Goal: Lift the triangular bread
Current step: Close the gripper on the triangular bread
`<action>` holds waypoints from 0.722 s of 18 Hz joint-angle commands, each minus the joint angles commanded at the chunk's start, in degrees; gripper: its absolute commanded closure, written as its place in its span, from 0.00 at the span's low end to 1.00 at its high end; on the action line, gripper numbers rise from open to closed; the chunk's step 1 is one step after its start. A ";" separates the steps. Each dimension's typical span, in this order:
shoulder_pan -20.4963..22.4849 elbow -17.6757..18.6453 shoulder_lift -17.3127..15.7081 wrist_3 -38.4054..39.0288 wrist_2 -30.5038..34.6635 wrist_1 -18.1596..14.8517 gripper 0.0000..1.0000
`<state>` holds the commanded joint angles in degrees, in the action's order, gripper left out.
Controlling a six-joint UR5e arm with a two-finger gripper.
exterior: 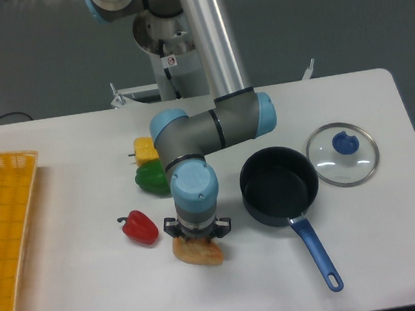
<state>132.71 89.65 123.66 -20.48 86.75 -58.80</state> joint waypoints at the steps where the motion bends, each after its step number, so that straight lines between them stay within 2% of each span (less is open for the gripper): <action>1: -0.09 0.09 0.09 0.00 0.00 0.00 0.71; 8: 0.00 -0.17 -0.44 -0.09 -0.09 -0.09 0.73; 13: 0.62 -1.32 -2.28 -2.18 0.00 -0.79 0.73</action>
<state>133.33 88.33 121.38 -22.66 86.75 -59.59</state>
